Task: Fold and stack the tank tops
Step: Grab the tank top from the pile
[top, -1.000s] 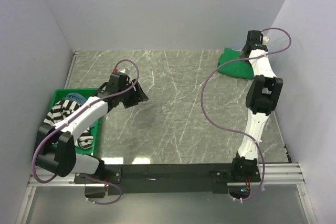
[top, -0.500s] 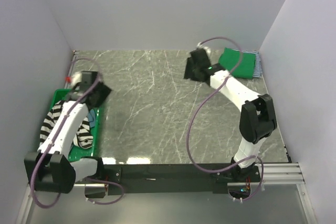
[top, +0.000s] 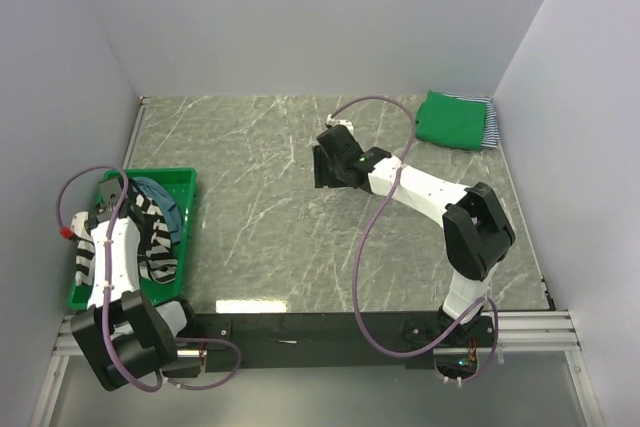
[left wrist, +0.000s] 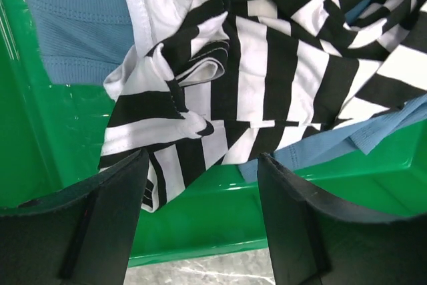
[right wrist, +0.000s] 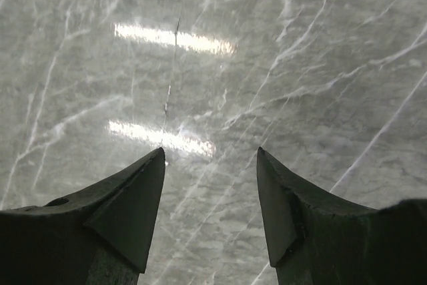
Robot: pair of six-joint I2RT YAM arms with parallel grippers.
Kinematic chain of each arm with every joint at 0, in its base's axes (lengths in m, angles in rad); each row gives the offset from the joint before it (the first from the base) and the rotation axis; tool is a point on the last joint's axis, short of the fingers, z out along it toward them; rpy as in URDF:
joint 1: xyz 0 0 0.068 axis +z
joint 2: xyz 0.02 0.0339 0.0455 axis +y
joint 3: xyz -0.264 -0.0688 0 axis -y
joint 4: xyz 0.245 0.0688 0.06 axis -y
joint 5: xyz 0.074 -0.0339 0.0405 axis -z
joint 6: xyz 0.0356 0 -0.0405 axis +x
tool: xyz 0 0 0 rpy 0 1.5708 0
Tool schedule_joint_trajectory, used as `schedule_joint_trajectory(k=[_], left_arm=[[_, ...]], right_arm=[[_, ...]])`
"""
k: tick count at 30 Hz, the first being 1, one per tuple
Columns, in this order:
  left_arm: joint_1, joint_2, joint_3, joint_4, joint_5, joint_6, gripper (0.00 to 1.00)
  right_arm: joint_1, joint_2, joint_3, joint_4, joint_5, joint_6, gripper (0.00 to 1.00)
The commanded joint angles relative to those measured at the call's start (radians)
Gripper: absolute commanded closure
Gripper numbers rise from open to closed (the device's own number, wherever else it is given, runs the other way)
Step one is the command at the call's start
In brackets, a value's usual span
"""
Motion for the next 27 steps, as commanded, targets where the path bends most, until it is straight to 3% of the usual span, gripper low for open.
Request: schedule_joint_trajectory(k=[1,14,20,23,24,25,27], left_arm=[[0.005,0.023,0.024,0.004,-0.051,-0.036,0.28],[0.022,0.068,-0.003,0.02,-0.168,-0.073,0.31],[0.022,0.1,-0.013,0.037,-0.159,-0.068,0.53],[0.024,0.077,-0.023,0.048,-0.166,-0.064,0.72],[0.024,0.073,-0.025,0.048,-0.163,-0.064,0.91],[0.024,0.068,-0.019,0.045,-0.159,-0.061,0.99],[0.024,0.063,0.031,0.034,-0.142,-0.02,0.99]], right_arm=[[0.011,-0.057,-0.043,0.029,0.019,0.009,0.36],[0.012,-0.071,-0.12,0.073,0.007,0.012,0.37],[0.012,-0.074,-0.14,0.087,0.005,0.017,0.37],[0.011,-0.081,-0.153,0.09,0.015,0.014,0.37],[0.012,-0.085,-0.154,0.09,0.015,0.014,0.37],[0.012,-0.087,-0.157,0.089,0.015,0.014,0.37],[0.011,-0.099,-0.157,0.087,0.013,0.015,0.38]])
